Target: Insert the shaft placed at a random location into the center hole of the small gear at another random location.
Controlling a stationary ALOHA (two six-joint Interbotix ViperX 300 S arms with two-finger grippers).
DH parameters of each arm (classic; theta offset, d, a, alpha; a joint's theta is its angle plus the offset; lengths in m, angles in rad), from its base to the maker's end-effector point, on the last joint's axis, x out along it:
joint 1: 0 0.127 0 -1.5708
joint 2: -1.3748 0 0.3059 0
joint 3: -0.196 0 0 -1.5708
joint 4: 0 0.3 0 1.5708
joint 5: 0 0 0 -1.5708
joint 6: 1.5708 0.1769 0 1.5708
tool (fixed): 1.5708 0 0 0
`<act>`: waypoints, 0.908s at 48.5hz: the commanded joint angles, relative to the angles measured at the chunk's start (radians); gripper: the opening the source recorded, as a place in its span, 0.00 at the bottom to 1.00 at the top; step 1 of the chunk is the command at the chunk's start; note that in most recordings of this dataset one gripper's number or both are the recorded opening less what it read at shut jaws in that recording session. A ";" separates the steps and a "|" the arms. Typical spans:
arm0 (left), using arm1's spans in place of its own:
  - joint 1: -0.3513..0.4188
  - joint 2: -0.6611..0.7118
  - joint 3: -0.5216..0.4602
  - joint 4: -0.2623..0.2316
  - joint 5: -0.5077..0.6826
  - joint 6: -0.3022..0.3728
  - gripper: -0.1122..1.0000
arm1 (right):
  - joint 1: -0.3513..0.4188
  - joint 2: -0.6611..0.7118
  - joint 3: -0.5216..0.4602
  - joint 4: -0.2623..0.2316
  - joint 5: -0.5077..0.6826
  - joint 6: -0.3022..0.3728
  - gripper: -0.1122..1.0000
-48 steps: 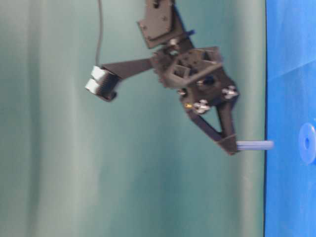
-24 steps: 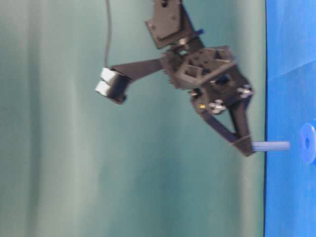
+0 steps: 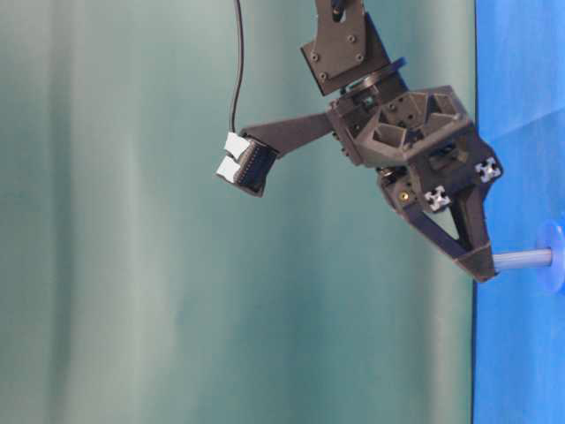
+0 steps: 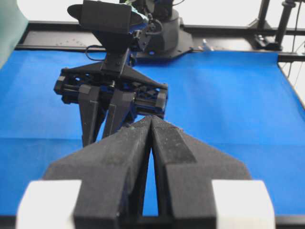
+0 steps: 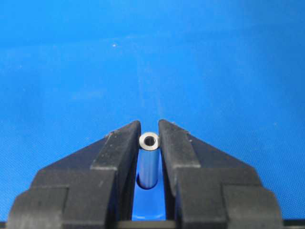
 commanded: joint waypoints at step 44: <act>0.018 0.005 -0.011 0.002 -0.006 0.002 0.10 | 0.005 0.074 -0.008 0.021 -0.043 0.012 0.14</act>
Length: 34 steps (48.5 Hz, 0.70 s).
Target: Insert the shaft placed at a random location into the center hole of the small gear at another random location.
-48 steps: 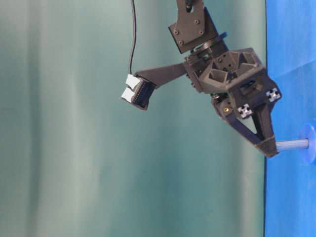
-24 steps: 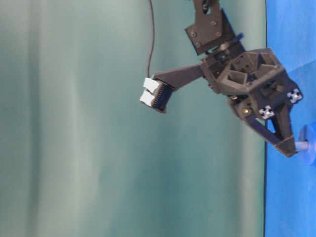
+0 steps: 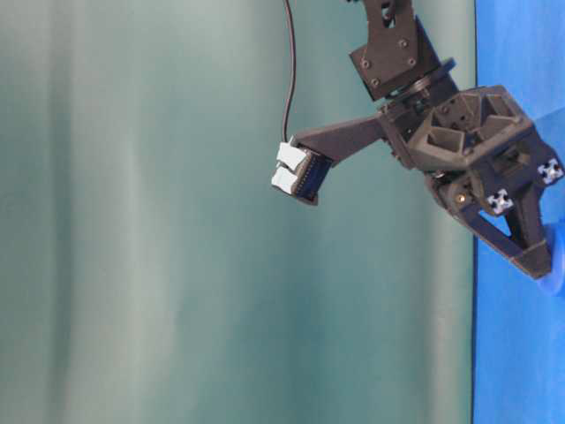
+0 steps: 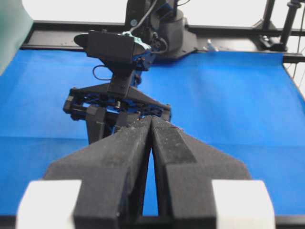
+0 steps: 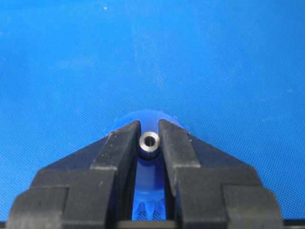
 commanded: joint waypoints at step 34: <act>0.005 0.003 -0.011 0.000 -0.006 -0.002 0.10 | 0.008 -0.049 -0.017 0.002 0.058 0.002 0.60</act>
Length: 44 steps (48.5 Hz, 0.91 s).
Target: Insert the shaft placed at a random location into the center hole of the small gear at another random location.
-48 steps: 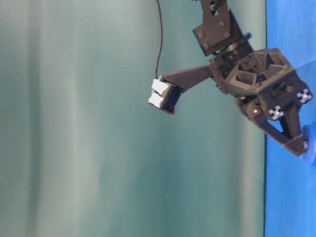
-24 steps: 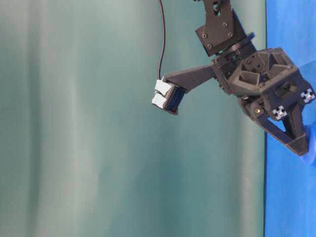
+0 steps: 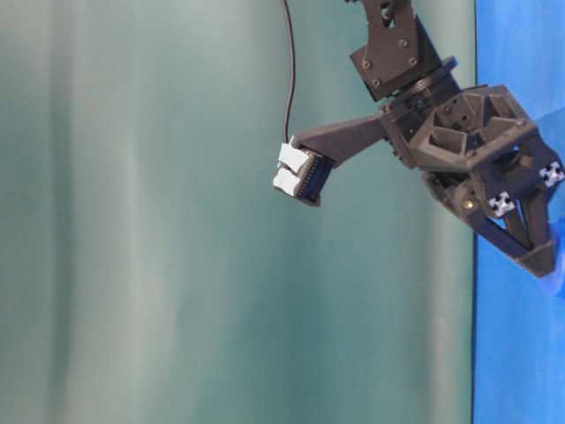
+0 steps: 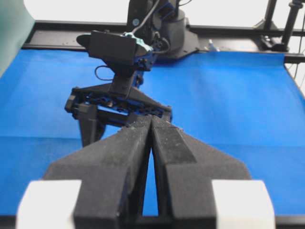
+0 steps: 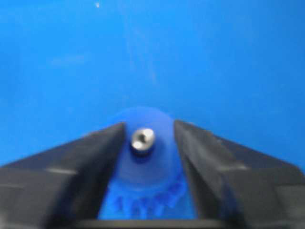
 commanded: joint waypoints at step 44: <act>0.002 0.003 -0.011 0.002 -0.006 -0.003 0.10 | 0.005 -0.353 0.008 -0.003 0.172 -0.037 0.83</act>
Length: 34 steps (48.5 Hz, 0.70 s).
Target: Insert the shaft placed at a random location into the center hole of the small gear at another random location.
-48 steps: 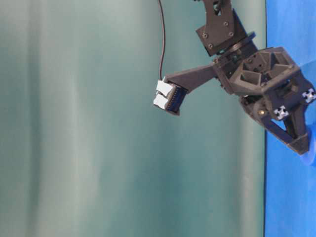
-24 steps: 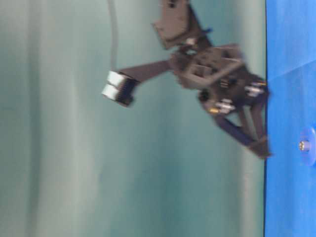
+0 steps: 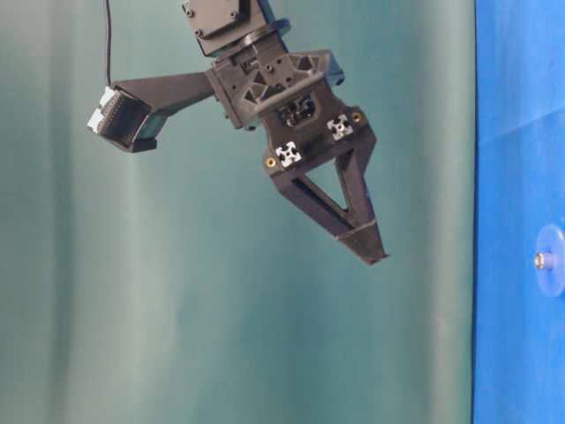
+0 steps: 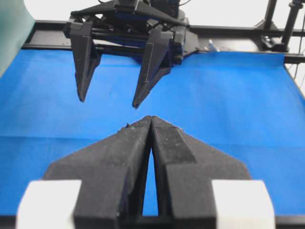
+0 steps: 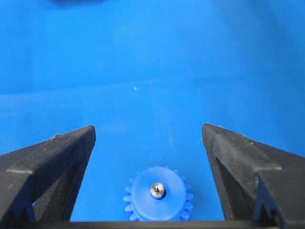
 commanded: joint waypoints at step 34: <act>0.003 0.003 -0.011 0.002 0.002 -0.002 0.10 | 0.003 -0.028 -0.006 -0.003 0.002 0.000 0.83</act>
